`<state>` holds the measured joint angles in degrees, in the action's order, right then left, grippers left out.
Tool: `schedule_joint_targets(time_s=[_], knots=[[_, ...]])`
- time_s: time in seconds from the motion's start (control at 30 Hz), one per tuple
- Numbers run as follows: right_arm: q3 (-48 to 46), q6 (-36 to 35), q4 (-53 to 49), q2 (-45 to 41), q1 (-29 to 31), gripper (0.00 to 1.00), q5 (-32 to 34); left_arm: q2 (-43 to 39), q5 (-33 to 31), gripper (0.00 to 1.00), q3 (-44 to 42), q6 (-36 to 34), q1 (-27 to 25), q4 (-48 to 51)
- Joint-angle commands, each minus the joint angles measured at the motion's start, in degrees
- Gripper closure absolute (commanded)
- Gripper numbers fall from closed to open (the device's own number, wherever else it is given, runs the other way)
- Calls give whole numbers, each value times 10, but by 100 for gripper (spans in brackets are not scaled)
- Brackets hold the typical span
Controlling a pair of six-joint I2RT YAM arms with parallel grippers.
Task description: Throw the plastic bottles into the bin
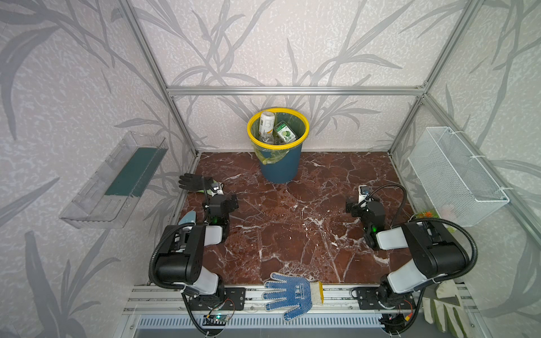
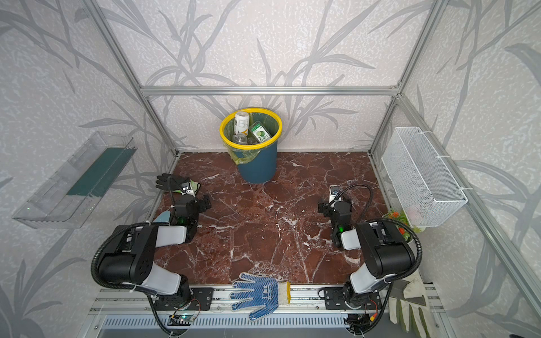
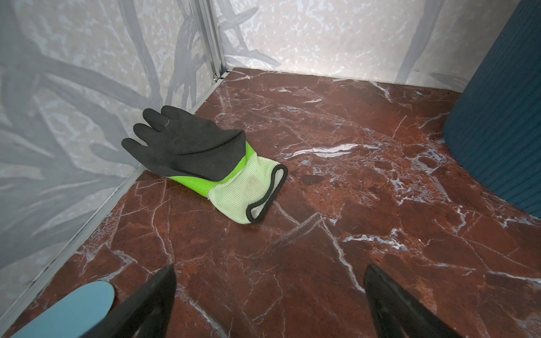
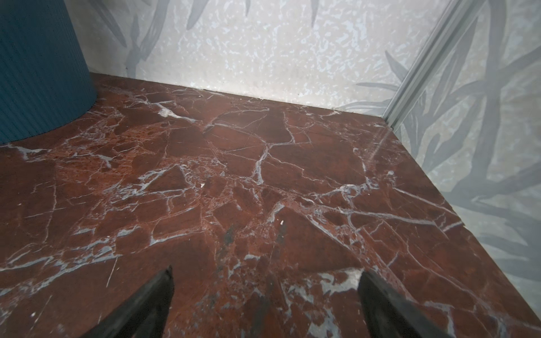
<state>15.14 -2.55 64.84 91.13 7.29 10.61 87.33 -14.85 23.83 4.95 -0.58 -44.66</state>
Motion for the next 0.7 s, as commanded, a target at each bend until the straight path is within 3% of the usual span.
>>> schedule_joint_targets(time_s=[0.0,0.07,0.1,0.17,0.2,0.27,0.33,0.47,0.67], knots=[[-33,22,114,16,-31,1,-37,-1,1,1,-4,-6,3,-15],[-16,-53,71,9,-24,1,-224,-1,2,1,-5,-6,3,-15],[-3,-70,31,-3,-17,1,-225,-1,2,1,-4,-6,3,-15],[9,6,5,-5,-17,1,-37,-1,2,1,-5,-6,4,-15],[8,23,21,3,-17,1,16,-1,1,1,-5,-7,4,-14],[-10,-15,71,13,-14,1,-89,-1,2,1,-4,-7,3,-15],[2,-41,40,7,-14,1,-159,-1,1,1,-5,-7,3,-15],[59,-30,-87,-5,-16,1,-139,-1,1,1,-5,-6,4,-15],[59,-28,-80,-3,-18,1,-136,-1,2,1,-5,-6,4,-15]])
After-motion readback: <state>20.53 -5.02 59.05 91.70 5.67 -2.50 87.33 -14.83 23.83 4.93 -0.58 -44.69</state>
